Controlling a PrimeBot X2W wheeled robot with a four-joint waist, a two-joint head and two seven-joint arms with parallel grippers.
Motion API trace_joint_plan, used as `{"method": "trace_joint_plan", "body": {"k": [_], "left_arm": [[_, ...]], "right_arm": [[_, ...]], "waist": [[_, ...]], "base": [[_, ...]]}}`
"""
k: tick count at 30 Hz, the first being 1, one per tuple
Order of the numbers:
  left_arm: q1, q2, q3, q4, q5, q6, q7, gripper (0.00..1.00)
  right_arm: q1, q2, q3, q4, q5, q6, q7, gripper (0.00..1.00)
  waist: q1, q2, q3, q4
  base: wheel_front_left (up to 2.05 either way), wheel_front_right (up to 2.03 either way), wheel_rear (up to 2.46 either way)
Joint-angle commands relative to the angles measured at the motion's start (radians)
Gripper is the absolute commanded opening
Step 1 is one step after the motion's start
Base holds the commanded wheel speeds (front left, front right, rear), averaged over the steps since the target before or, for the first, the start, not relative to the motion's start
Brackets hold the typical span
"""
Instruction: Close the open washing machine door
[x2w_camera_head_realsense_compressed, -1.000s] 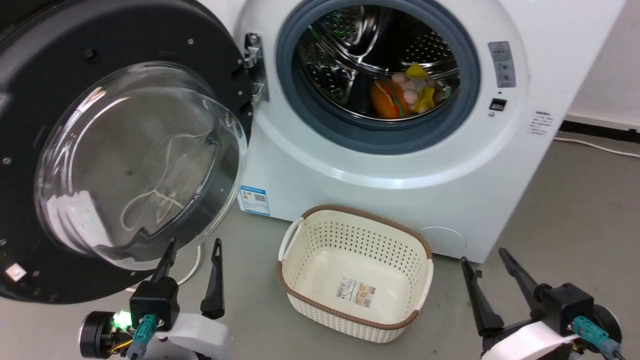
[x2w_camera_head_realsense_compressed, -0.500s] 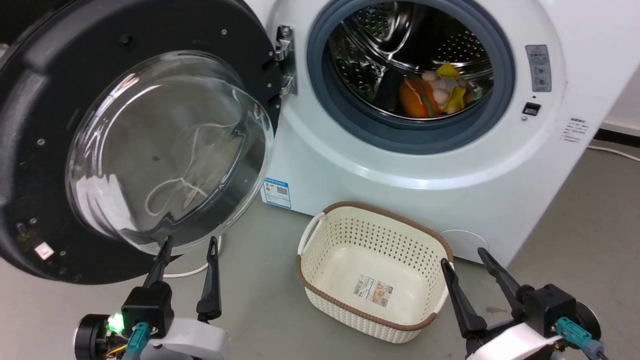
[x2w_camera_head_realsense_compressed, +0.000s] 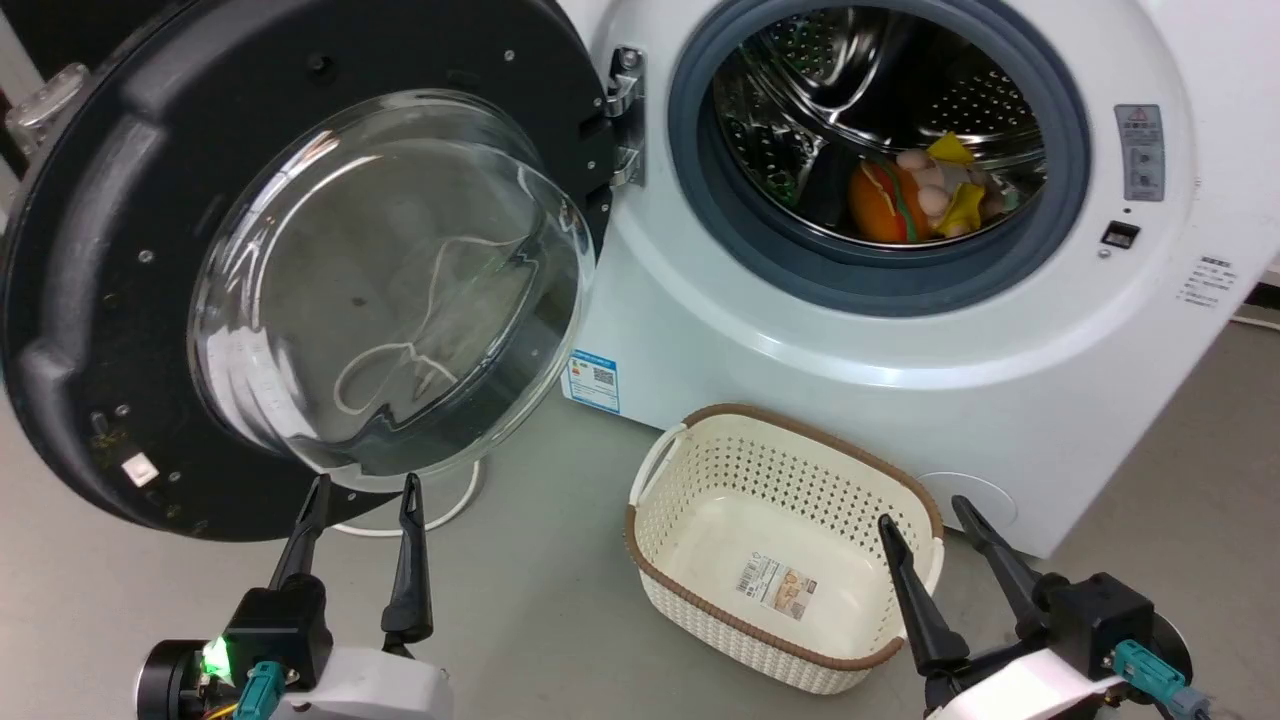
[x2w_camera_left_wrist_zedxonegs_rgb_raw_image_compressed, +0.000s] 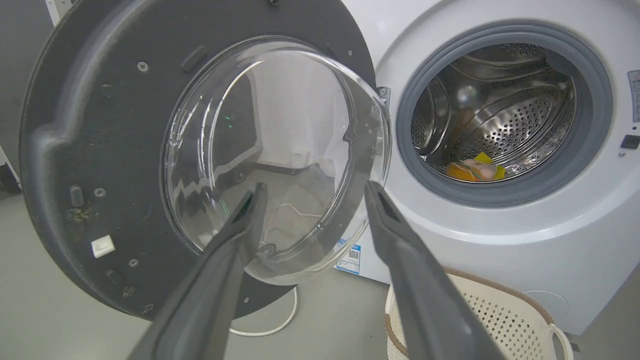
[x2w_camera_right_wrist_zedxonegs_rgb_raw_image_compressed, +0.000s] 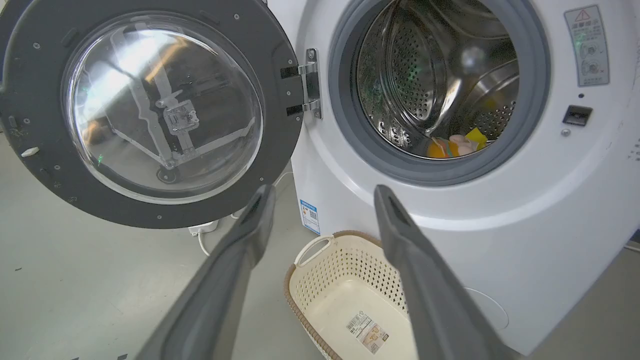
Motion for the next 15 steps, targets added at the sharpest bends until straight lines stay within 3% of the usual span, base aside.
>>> {"method": "trace_joint_plan", "body": {"k": [1, 4, 5, 6, 7, 15], "left_arm": [[0.01, 0.001, 0.002, -0.007, -0.003, -0.003, -0.009, 1.0], [0.01, 0.0, 0.004, -0.006, -0.005, -0.008, -0.015, 1.0], [0.011, 0.0, 0.004, -0.003, -0.007, -0.011, -0.017, 0.84], [0.013, 0.0, 0.004, 0.003, -0.011, -0.016, -0.02, 0.07], [0.015, 0.001, 0.003, 0.009, -0.012, -0.022, -0.022, 0.0], [0.005, 0.004, 0.032, -0.006, -0.039, -0.045, -0.038, 0.0]], "right_arm": [[-0.004, 0.002, 0.002, 0.003, 0.012, 0.0, -0.008, 1.0], [0.0, 0.002, 0.002, 0.003, 0.019, 0.0, -0.014, 1.0], [0.002, 0.002, 0.002, 0.003, 0.021, 0.0, -0.016, 1.0], [0.003, 0.002, 0.002, 0.003, 0.023, 0.0, -0.018, 1.0], [0.005, 0.002, 0.002, 0.003, 0.027, 0.0, -0.021, 1.0], [0.02, 0.002, 0.0, -0.005, 0.041, 0.001, -0.037, 1.0]], "waist": [[0.0, 0.0, 0.0, 0.006], [0.0, 0.0, 0.001, 0.019], [0.0, 0.0, 0.002, 0.023], [0.0, 0.0, 0.002, 0.027], [0.0, 0.0, 0.002, 0.031], [0.0, 0.0, 0.017, 0.066]], "base": [[0.0, 0.0, 0.0], [0.0, 0.0, 0.0], [0.0, 0.0, 0.0], [0.0, 0.0, 0.0], [0.0, 0.0, 0.0], [0.0, 0.0, 0.0]]}}
